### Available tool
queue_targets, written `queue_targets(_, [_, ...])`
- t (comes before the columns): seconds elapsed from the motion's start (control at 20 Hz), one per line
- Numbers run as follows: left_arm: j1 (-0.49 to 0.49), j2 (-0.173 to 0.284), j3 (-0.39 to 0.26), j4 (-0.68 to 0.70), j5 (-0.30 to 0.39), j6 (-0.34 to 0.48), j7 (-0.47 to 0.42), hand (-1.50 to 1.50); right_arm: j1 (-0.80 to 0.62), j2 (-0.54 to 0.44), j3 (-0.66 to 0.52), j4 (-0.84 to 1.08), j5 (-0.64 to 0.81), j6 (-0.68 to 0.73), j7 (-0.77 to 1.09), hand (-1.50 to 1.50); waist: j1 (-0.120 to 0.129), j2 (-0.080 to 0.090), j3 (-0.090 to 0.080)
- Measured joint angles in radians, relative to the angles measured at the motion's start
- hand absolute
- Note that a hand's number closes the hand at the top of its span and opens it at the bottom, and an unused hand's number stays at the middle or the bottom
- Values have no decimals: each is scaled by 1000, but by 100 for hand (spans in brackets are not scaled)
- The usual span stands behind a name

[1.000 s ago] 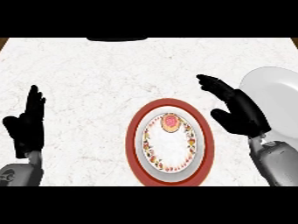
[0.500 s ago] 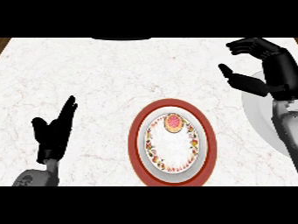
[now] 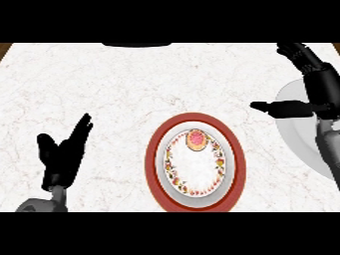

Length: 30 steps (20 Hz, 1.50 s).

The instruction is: Pick the cupcake from the plate and place it in the plate

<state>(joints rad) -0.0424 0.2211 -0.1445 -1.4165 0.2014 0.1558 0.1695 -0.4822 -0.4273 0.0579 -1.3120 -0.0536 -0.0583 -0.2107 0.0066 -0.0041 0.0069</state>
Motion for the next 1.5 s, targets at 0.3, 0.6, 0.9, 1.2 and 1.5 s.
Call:
queue_targets(0.3, [20,-4,2,-5,-5,-9,-19,0,-40,-129,133,-65,98,162,174,-150,-4,-4,-1])
queue_targets(0.6, [27,-11,5,-12,-16,-6,-15,0,-90,-153,234,-189,158,264,398,-150,-6,-6,0])
queue_targets(0.9, [38,-16,11,-23,-17,-26,-18,0,-97,-75,328,-248,253,274,567,-150,-3,-4,0])
queue_targets(1.2, [23,-28,17,-15,-25,-33,-1,0,-96,4,382,-255,356,281,677,-150,-3,-2,1])
queue_targets(1.5, [27,-39,19,-30,-42,-28,21,0,-37,89,436,-261,420,297,724,-150,-2,-1,0])
